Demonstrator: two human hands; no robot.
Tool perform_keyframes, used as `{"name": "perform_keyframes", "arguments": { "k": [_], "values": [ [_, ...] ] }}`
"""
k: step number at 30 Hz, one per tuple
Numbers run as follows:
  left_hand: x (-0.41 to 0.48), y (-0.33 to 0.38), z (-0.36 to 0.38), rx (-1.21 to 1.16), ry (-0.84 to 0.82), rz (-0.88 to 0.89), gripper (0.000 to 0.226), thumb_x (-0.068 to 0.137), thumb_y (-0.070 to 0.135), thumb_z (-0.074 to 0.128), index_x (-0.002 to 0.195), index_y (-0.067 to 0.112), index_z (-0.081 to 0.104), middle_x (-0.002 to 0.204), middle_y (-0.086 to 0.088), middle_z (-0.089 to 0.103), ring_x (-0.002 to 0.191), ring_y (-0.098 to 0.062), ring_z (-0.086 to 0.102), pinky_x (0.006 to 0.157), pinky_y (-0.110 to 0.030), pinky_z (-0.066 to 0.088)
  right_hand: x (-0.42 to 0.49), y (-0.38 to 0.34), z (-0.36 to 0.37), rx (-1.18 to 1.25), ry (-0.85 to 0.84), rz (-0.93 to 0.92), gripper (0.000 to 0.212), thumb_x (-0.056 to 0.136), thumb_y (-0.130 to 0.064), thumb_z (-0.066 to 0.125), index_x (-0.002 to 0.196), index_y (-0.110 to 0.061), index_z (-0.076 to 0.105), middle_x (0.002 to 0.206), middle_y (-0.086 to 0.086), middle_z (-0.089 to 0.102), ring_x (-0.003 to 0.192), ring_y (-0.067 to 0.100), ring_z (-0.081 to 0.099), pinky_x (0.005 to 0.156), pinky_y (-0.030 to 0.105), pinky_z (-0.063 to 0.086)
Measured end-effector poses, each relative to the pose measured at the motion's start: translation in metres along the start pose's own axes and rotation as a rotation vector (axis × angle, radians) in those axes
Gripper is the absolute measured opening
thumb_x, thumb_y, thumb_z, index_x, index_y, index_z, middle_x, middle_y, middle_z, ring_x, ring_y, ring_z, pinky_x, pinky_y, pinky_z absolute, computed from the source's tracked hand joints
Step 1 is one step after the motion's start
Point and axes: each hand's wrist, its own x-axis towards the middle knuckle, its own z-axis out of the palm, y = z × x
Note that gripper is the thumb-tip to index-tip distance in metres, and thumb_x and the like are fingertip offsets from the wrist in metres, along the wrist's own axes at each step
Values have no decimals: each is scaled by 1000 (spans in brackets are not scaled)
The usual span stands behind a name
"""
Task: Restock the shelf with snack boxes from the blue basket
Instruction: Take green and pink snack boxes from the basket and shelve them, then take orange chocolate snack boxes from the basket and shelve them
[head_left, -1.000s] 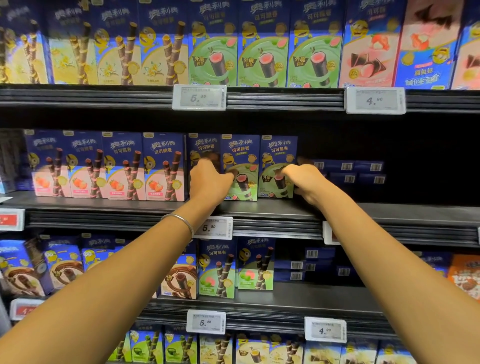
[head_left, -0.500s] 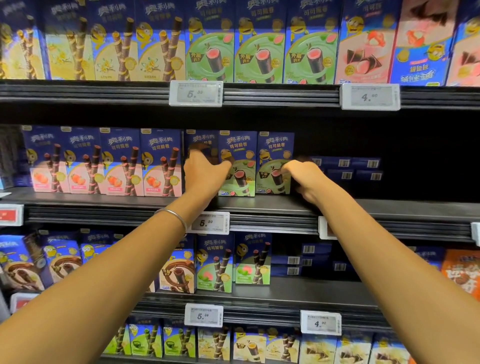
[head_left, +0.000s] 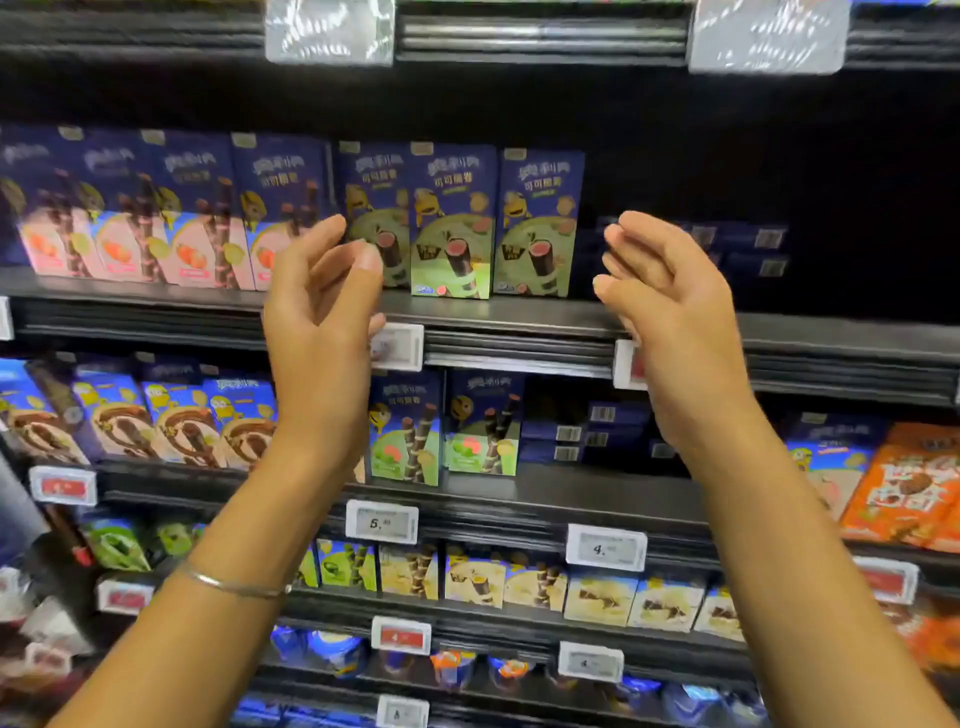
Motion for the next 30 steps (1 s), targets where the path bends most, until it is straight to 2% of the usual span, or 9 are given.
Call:
{"name": "perform_keyframes", "arguments": {
  "k": [5, 8, 14, 16, 18, 20, 24, 27, 30],
  "values": [
    [-112, -47, -41, -13, -32, -166, 37, 93, 44, 63, 128, 30, 65, 126, -3, 72, 117, -22, 70, 83, -30, 59, -117, 66, -24, 38, -109, -9, 43, 91, -3, 58, 133, -11, 55, 136, 4, 63, 127, 21, 60, 104, 33, 49],
    [-187, -94, -67, 79, -43, -401, 33, 95, 37, 66, 125, 22, 65, 113, -1, 76, 104, -22, 73, 77, -27, 59, -186, 123, -42, 74, -108, 250, 36, 95, 11, 56, 126, -6, 57, 131, 10, 66, 120, 25, 65, 99, 32, 52],
    [-321, -179, -122, 303, -34, -862, 10, 102, 21, 63, 111, 23, 67, 103, -3, 76, 88, -14, 73, 69, -26, 57, -327, 208, -64, -29, -62, 846, 20, 97, 9, 54, 112, -1, 63, 117, 16, 68, 110, 32, 65, 95, 45, 50],
    [-365, -209, -140, 360, -52, -1020, 13, 107, 9, 58, 106, 18, 67, 93, -5, 73, 81, -15, 72, 64, -29, 56, -375, 228, -66, -128, -99, 983, 21, 95, 12, 56, 95, -7, 64, 101, 11, 66, 93, 26, 63, 89, 41, 49],
    [-408, -237, -157, 398, -96, -1177, 10, 107, 3, 56, 106, 8, 65, 95, -16, 67, 88, -28, 65, 76, -38, 54, -420, 247, -70, -160, -45, 1152, 26, 92, 17, 55, 88, -6, 64, 83, 5, 66, 78, 19, 62, 80, 32, 50],
    [-450, -259, -175, 423, -128, -1346, 9, 109, 5, 54, 109, 5, 63, 98, -18, 64, 95, -32, 58, 79, -40, 49, -464, 268, -78, -189, -15, 1337, 17, 94, 10, 58, 85, -2, 66, 77, 7, 65, 75, 20, 61, 72, 28, 48],
    [-523, -307, -209, 431, -113, -1568, 24, 113, 14, 46, 134, 10, 54, 107, -9, 63, 95, -29, 58, 74, -34, 45, -541, 326, -93, -151, 47, 1691, 13, 99, -20, 61, 86, -18, 62, 92, 10, 63, 85, 23, 60, 73, 33, 42],
    [-572, -355, -228, 476, -161, -1621, 14, 111, 30, 53, 116, 19, 59, 107, -4, 68, 90, -21, 66, 80, -36, 55, -598, 391, -100, -106, 103, 1812, 15, 99, -27, 60, 107, -14, 61, 104, 9, 63, 90, 24, 60, 76, 32, 44],
    [-624, -422, -240, 456, -103, -1653, 17, 108, 36, 58, 104, 21, 65, 119, -15, 73, 105, -34, 72, 98, -56, 54, -651, 474, -104, -241, 47, 1855, 29, 96, -37, 62, 109, -11, 64, 111, 13, 65, 101, 29, 64, 86, 42, 50]
  ]
}}
